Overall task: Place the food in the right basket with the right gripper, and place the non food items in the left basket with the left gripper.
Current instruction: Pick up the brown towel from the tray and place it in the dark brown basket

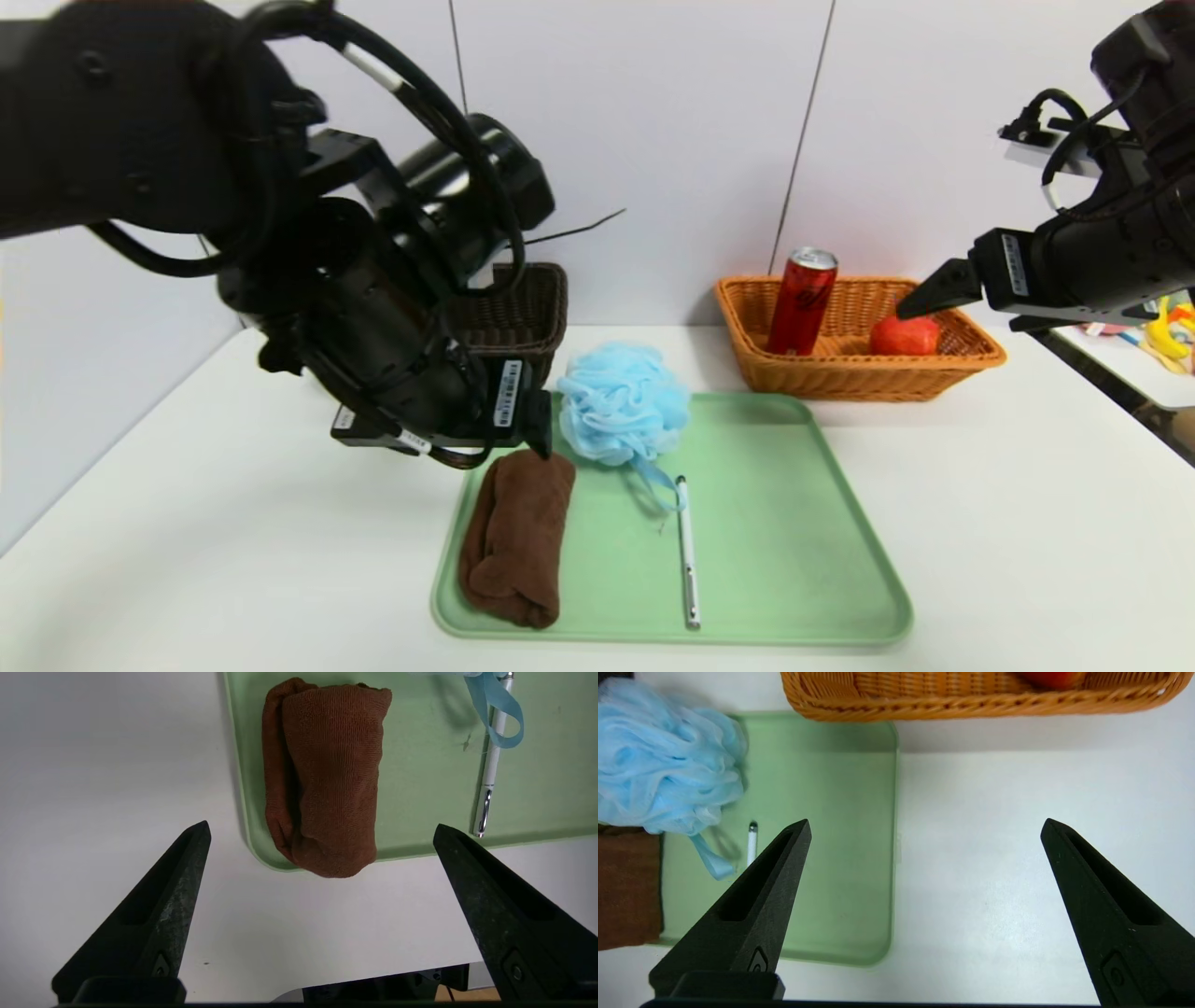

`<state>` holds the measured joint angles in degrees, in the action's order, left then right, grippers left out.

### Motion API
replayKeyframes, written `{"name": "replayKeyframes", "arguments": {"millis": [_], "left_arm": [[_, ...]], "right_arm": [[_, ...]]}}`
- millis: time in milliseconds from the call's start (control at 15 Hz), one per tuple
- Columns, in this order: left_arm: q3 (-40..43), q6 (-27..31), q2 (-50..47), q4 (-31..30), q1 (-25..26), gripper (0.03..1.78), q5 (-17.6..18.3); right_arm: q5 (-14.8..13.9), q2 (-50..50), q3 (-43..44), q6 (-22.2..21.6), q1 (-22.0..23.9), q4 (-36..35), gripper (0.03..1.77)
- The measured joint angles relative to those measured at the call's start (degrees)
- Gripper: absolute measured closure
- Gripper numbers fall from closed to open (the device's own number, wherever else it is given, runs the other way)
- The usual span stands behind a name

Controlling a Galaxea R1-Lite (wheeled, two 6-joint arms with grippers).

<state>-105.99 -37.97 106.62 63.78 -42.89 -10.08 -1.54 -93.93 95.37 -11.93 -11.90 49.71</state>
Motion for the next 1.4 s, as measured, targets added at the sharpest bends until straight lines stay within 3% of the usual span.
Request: {"name": "replayKeyframes", "arguments": {"millis": [400, 1000, 1267, 1400], "left_arm": [[-3.77, -2.43, 9.47, 1.95, 0.13, 0.12, 0.85], [-2.65, -2.43, 13.28, 2.01, 1.74, 0.12, 1.27], [-2.43, -2.71, 14.69, 2.01, 1.88, 0.12, 6.25], [-2.45, -2.76, 15.51, 1.95, 2.15, 0.12, 6.42]], "right_arm": [[0.50, 1.95, -7.19, -0.10, -0.69, -2.01, 0.11], [1.29, 3.08, -11.41, -0.13, -0.63, -5.75, 0.11], [1.44, 3.17, -11.50, -0.13, -0.63, -5.75, 0.11], [1.51, 3.16, -11.50, -0.13, -0.61, -5.75, 0.11]]}}
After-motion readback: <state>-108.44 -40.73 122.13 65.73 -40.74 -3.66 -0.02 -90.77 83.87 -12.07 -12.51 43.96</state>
